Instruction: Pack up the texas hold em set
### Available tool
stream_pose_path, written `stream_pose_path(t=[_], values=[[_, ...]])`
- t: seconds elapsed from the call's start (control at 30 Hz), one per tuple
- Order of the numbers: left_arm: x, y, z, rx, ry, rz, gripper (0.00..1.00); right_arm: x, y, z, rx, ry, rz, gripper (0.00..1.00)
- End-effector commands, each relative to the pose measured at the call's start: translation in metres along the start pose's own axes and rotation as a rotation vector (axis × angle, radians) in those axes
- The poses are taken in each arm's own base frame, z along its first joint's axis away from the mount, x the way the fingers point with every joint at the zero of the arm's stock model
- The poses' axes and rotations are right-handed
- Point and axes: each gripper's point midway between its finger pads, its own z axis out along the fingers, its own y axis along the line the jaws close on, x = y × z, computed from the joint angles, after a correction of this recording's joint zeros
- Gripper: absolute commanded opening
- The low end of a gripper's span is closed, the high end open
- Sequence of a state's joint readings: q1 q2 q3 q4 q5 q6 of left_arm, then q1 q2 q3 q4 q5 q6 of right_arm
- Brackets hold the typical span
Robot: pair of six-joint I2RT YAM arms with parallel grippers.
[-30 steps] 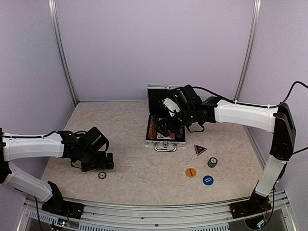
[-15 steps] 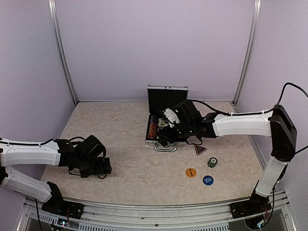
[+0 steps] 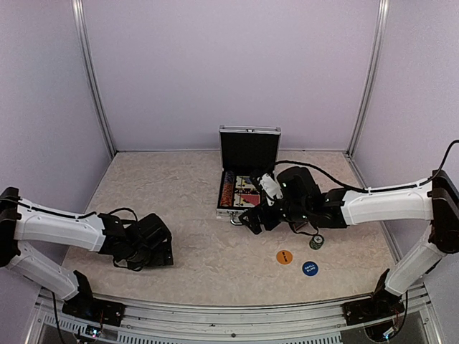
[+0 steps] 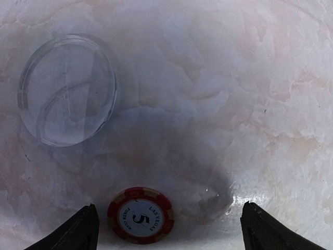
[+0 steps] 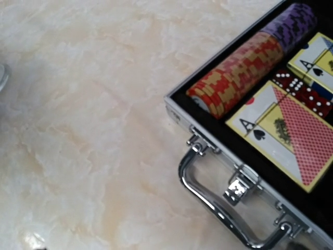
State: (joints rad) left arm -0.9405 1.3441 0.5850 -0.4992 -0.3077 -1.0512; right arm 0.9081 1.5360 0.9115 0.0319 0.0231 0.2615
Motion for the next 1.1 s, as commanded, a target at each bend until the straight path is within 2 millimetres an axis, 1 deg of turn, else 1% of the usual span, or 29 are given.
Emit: stream_pose_path(t=[0.0,0.23,0.47,0.63,0.73,1.0,1.07], values=[[-0.005,0.003,0.006,-0.028,-0.044,-0.014,0.93,-0.012,0.004,-0.009,-0.018,-0.061,0.009,0.99],[0.004,0.007,0.017,-0.059,-0.026,-0.016,0.90,-0.007,0.003,-0.009,-0.018,-0.058,0.002,0.99],[0.006,0.012,0.020,-0.085,-0.021,-0.004,0.81,-0.005,0.002,-0.003,-0.011,-0.048,0.000,0.99],[0.015,0.013,0.019,-0.086,0.004,0.009,0.79,-0.005,0.002,-0.008,-0.012,-0.052,0.017,1.00],[0.019,0.017,0.018,-0.094,0.014,0.014,0.76,-0.006,0.002,-0.012,-0.015,-0.063,0.028,1.00],[0.027,0.025,0.014,-0.126,0.018,0.001,0.75,-0.005,0.006,-0.013,-0.036,-0.062,0.039,0.99],[0.030,0.026,0.014,-0.132,0.026,-0.002,0.75,-0.009,0.007,-0.011,-0.039,-0.064,0.038,0.99]])
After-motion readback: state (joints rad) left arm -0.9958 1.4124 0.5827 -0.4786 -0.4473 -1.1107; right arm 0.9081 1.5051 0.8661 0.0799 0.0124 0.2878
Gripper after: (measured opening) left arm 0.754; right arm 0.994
